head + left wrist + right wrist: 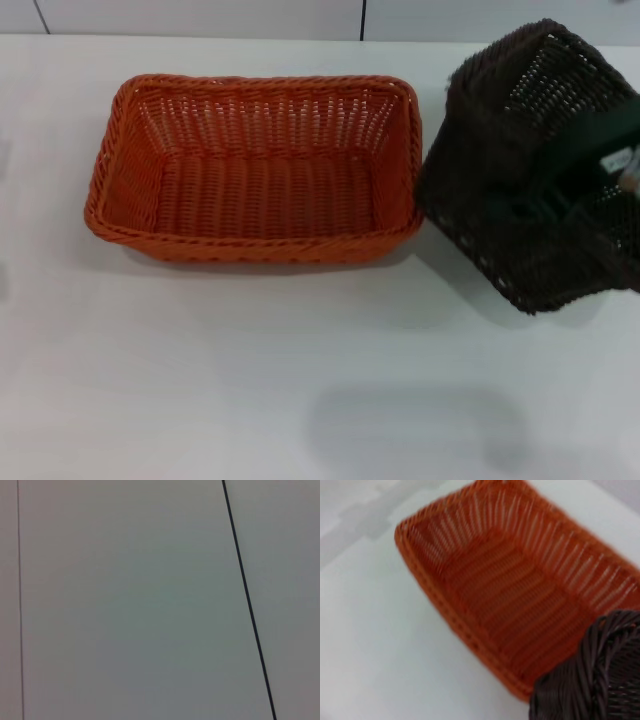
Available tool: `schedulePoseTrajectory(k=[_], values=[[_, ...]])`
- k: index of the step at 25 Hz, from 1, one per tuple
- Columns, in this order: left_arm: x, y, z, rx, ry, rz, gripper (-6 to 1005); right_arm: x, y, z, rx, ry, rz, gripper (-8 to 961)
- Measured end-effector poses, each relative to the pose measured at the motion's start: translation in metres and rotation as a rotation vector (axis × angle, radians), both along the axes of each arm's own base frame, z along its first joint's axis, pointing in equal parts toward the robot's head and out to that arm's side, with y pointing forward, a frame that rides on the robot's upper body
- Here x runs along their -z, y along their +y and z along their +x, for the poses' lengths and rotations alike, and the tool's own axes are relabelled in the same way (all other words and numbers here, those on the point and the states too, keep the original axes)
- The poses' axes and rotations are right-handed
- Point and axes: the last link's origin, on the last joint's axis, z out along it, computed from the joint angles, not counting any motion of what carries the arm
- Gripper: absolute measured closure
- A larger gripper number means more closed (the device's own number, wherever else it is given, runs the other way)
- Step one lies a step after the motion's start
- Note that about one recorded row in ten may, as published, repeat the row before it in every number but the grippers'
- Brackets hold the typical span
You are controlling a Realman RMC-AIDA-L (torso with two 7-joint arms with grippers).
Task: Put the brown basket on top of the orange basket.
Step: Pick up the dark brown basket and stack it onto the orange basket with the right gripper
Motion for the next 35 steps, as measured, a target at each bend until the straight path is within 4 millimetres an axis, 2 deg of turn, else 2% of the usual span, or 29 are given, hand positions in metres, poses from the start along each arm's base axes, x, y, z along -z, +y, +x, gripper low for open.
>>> schedulePoseTrajectory(k=[6, 12, 14, 15, 16, 19, 25, 35], values=[[0.000, 0.000, 0.001, 0.004, 0.002, -0.001, 153, -0.027, -0.012, -0.029, -0.090, 0.039, 0.088, 831], [0.000, 0.001, 0.003, 0.014, 0.002, 0.001, 153, -0.034, -0.018, -0.055, -0.189, 0.039, 0.049, 829], [0.001, 0.000, 0.002, 0.011, -0.002, -0.001, 153, -0.031, -0.020, -0.060, -0.252, 0.009, 0.019, 826], [0.001, -0.001, 0.001, 0.007, -0.009, -0.001, 153, -0.025, -0.022, -0.064, -0.355, -0.034, -0.024, 825], [0.001, -0.001, 0.001, 0.007, -0.009, -0.001, 153, -0.025, -0.022, -0.064, -0.355, -0.034, -0.024, 824], [0.001, -0.001, 0.000, 0.003, -0.014, 0.001, 153, -0.014, -0.026, -0.067, -0.539, -0.127, -0.096, 819], [0.004, -0.003, -0.001, -0.002, -0.018, -0.007, 153, 0.017, -0.031, -0.060, -0.949, -0.302, -0.211, 811], [0.014, -0.006, -0.007, -0.026, -0.066, -0.042, 153, 0.035, -0.021, -0.046, -1.414, -0.545, -0.234, 797]])
